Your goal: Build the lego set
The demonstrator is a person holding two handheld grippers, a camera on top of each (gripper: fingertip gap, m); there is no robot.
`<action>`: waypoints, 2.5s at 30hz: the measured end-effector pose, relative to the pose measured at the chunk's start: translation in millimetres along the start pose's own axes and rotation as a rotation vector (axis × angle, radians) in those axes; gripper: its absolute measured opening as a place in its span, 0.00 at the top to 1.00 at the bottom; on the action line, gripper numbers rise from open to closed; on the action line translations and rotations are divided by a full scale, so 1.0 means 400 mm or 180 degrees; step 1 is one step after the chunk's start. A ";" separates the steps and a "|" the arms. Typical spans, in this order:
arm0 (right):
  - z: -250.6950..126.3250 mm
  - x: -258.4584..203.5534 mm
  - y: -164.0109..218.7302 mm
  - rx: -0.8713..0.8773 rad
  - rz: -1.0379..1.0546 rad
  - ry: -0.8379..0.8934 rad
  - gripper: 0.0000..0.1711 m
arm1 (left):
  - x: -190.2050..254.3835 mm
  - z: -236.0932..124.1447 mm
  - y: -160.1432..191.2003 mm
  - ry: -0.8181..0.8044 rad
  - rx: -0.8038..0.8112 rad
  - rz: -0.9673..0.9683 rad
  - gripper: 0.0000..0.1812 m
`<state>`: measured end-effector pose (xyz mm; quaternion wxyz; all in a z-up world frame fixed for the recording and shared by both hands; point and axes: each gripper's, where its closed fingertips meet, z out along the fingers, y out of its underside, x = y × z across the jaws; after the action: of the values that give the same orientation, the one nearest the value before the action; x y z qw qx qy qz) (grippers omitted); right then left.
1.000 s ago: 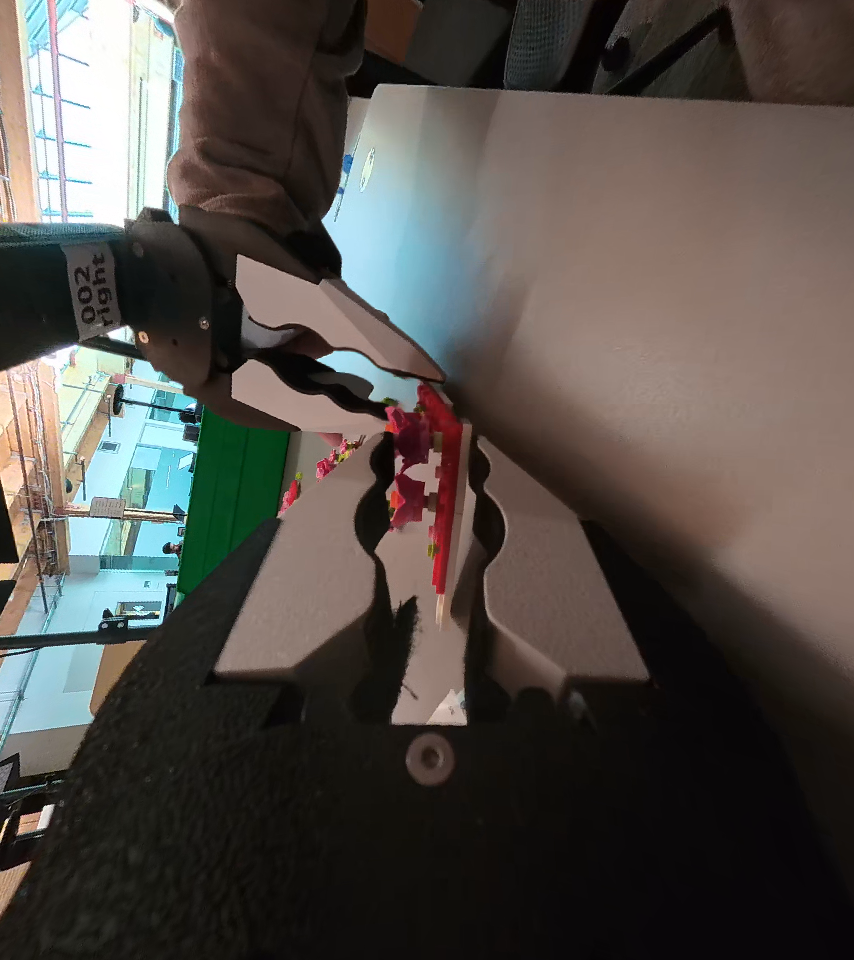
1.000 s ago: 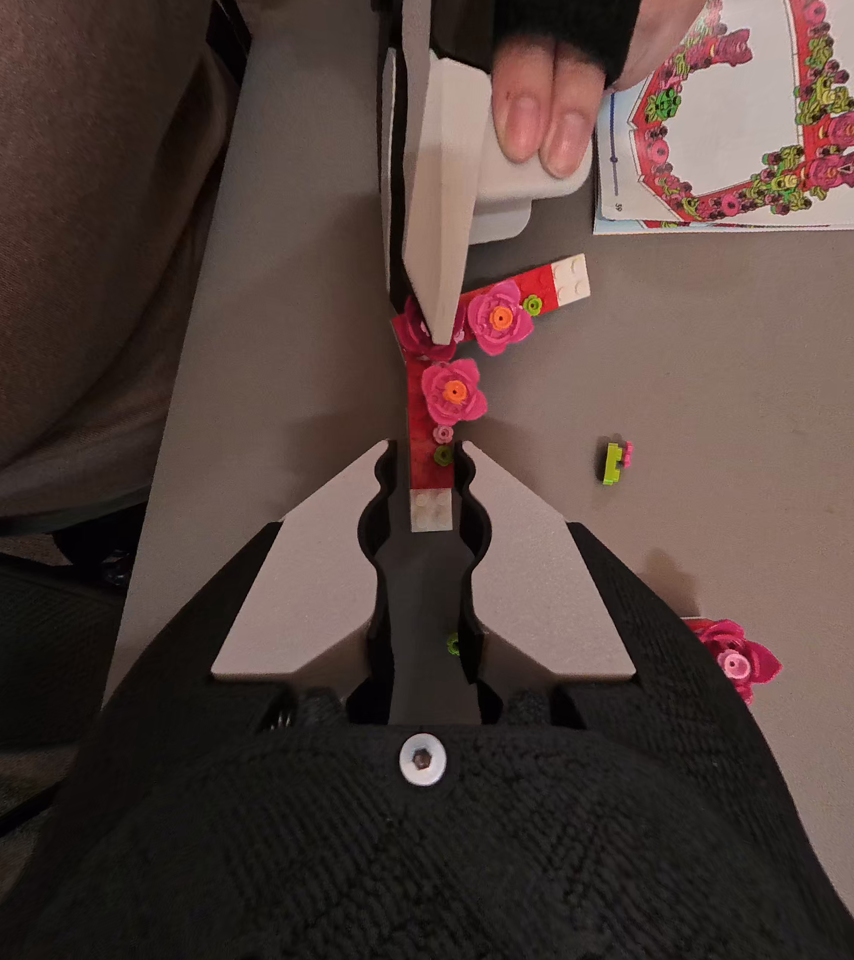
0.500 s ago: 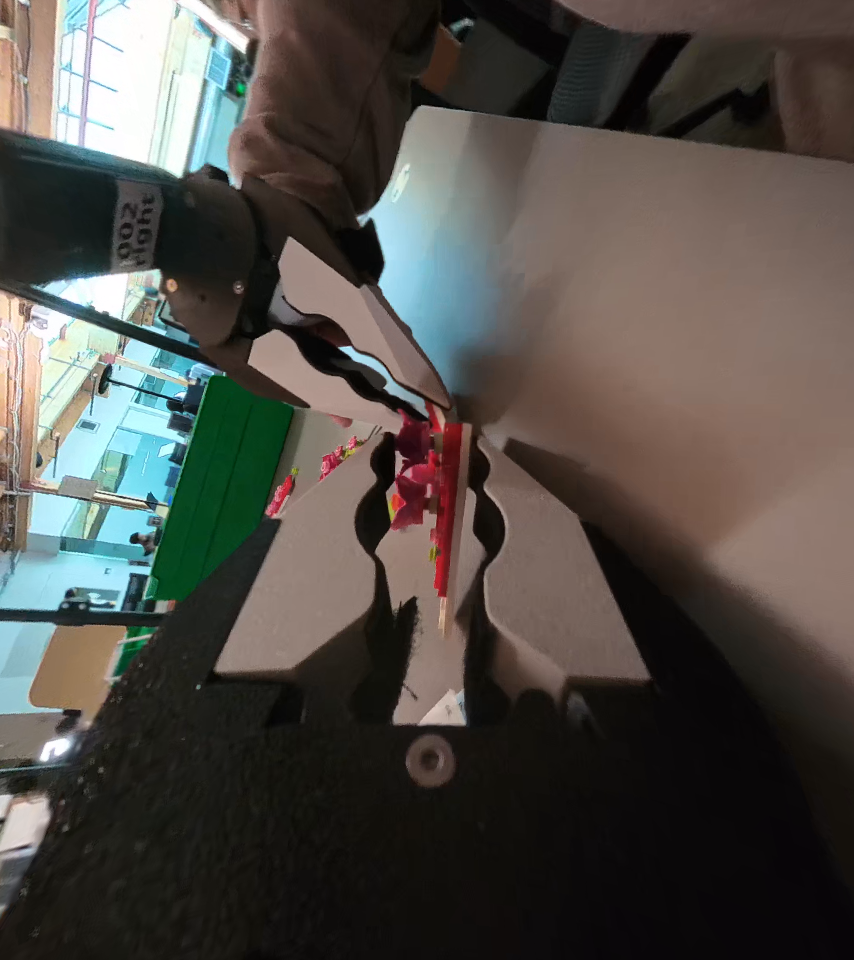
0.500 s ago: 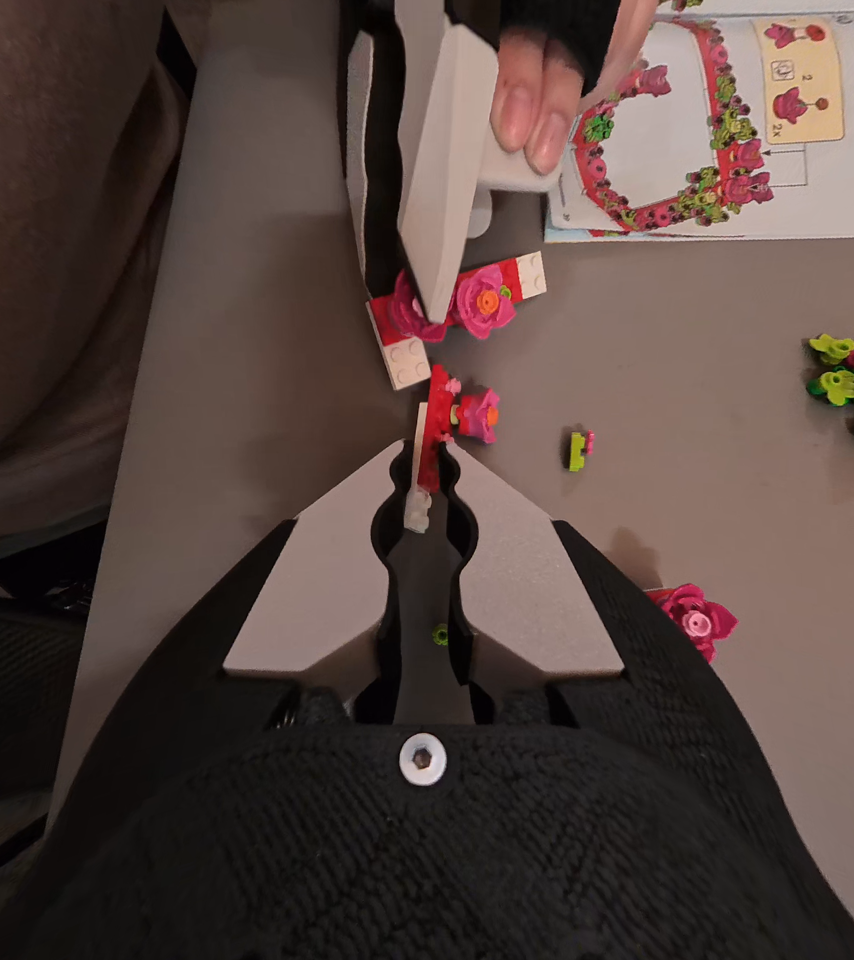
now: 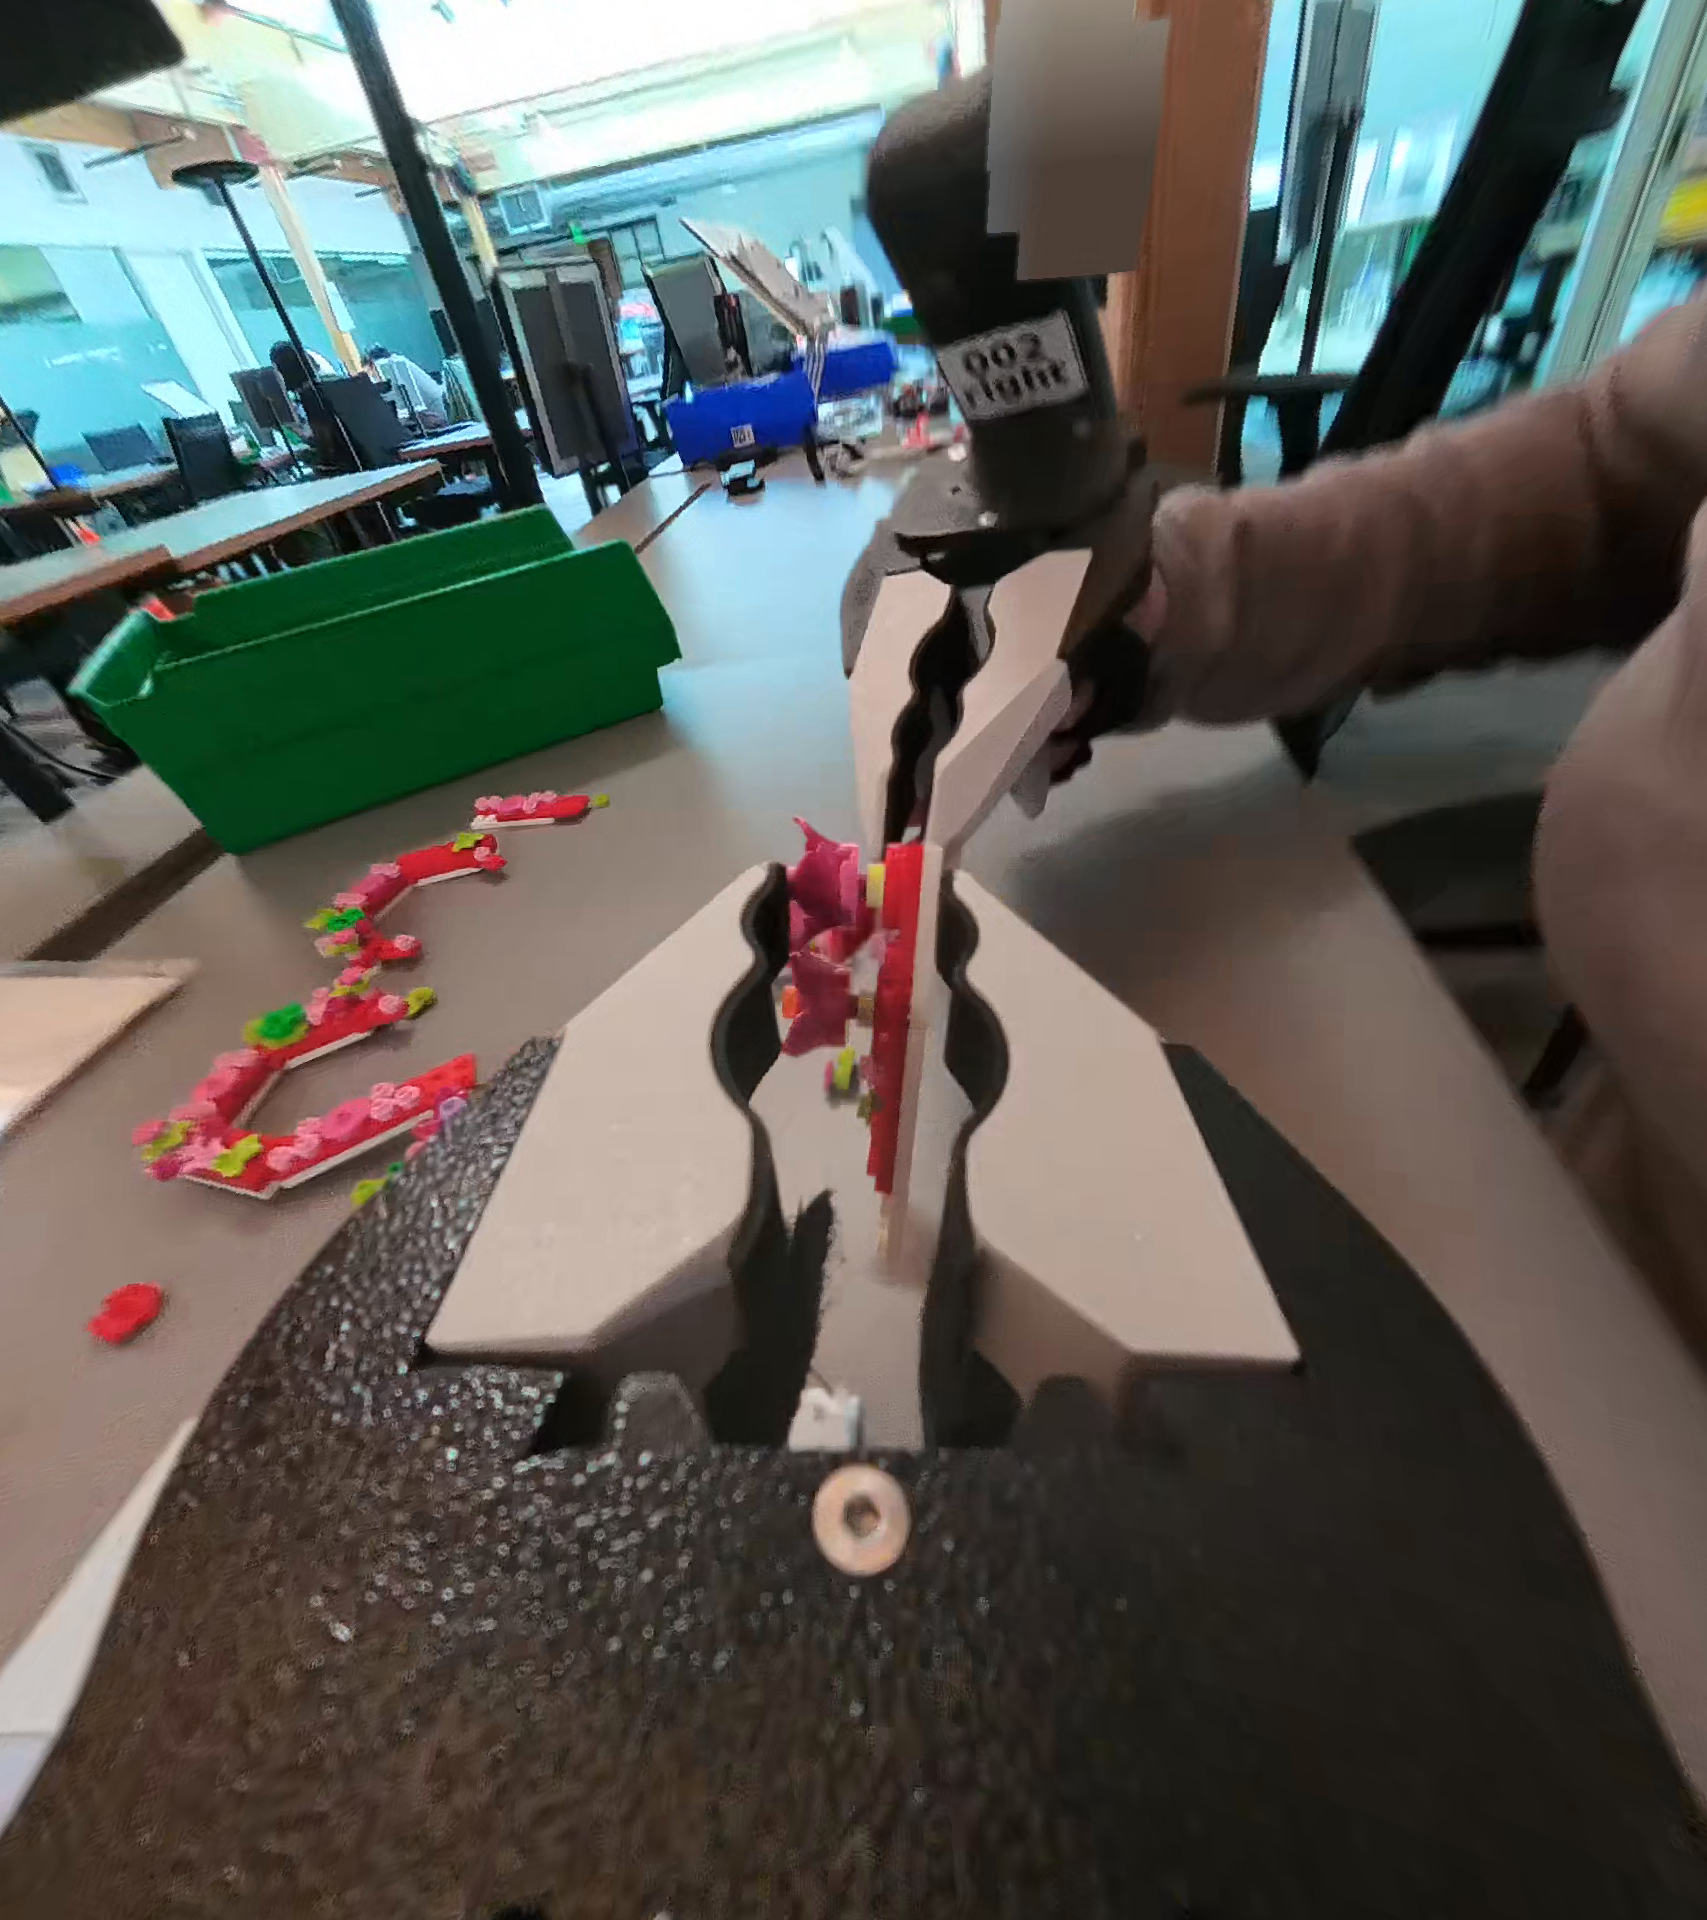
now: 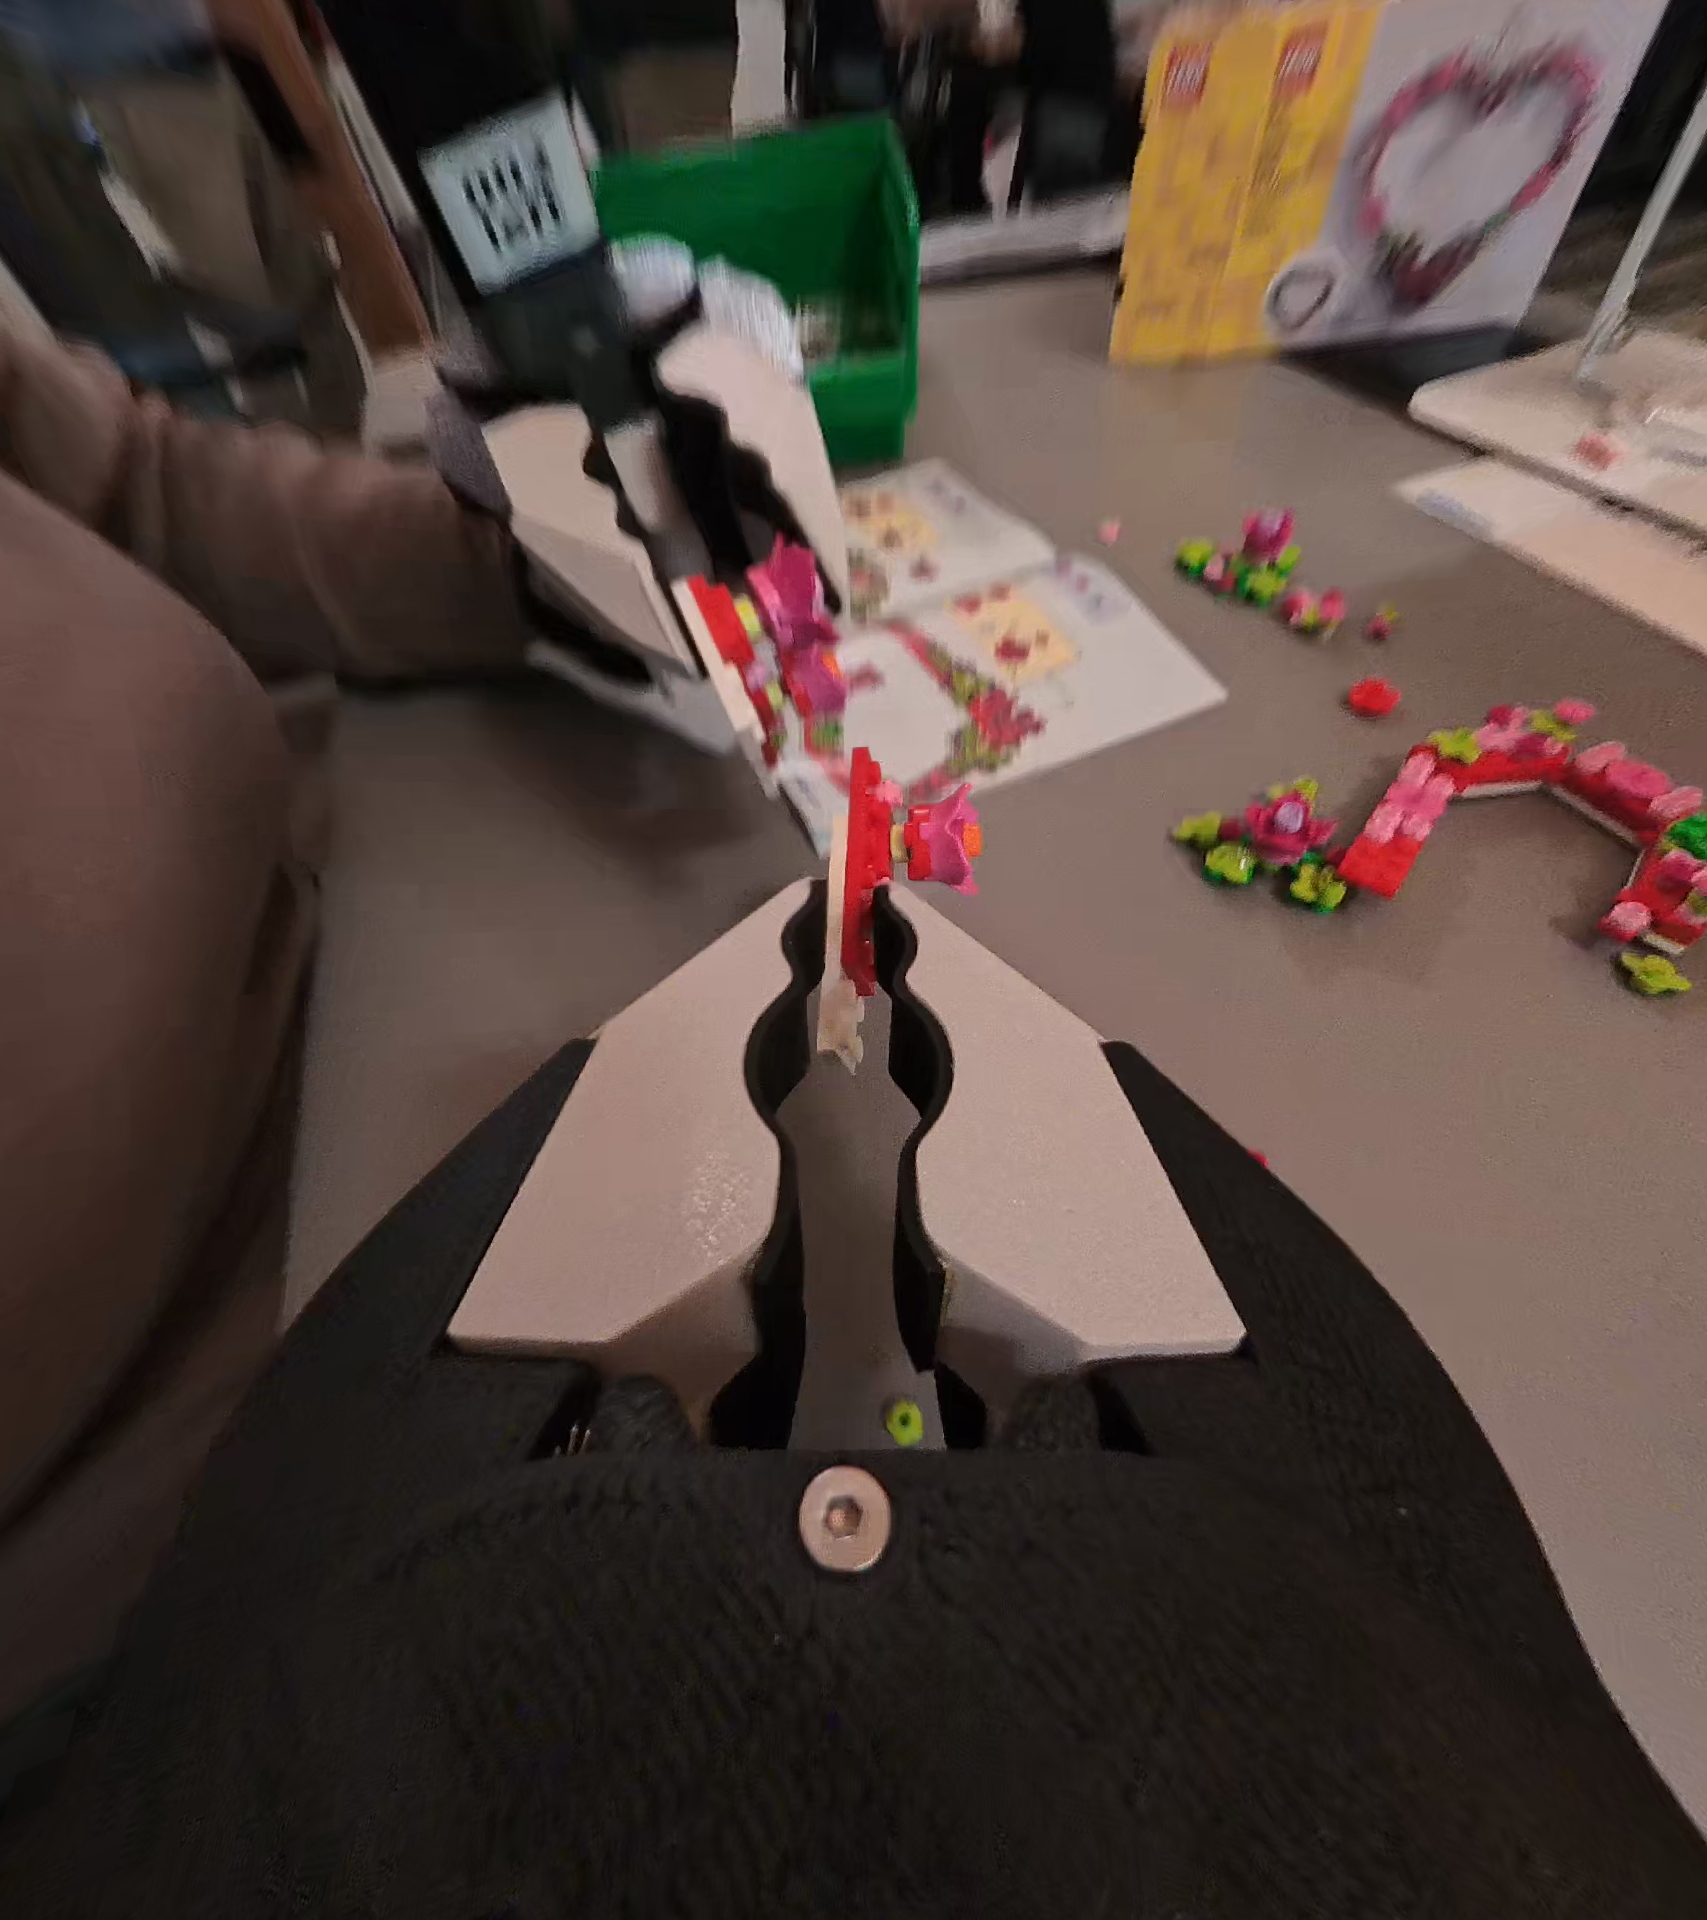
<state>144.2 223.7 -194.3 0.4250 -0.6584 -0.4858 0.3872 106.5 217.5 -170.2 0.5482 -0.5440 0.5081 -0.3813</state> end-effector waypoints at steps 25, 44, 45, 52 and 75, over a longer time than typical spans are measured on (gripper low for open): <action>0.002 -0.116 -0.075 0.0248 0.0056 -0.0681 0.96 | 0.044 -0.030 -0.045 0.0810 0.0487 -0.0496 0.86; 0.031 -0.125 0.014 -0.0668 -0.0613 -0.0725 0.96 | 0.067 -0.014 0.020 0.0975 -0.0071 -0.0449 0.86; 0.035 -0.120 0.026 -0.0712 -0.0561 -0.0707 0.96 | 0.065 -0.010 0.032 0.0972 -0.0173 -0.0523 0.86; 0.055 -0.090 0.097 -0.0795 0.0057 -0.0686 0.96 | 0.052 0.002 0.111 0.0915 -0.0769 -0.0962 0.86; 0.068 -0.087 0.185 -0.1356 -0.1035 -0.0115 0.85 | 0.061 -0.018 0.145 0.0880 -0.1040 -0.0953 0.86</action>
<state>134.2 182.7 -269.2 0.3248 -0.6392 -0.6632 0.2146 96.5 199.1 -230.1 0.3158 -0.6371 0.5469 -0.4418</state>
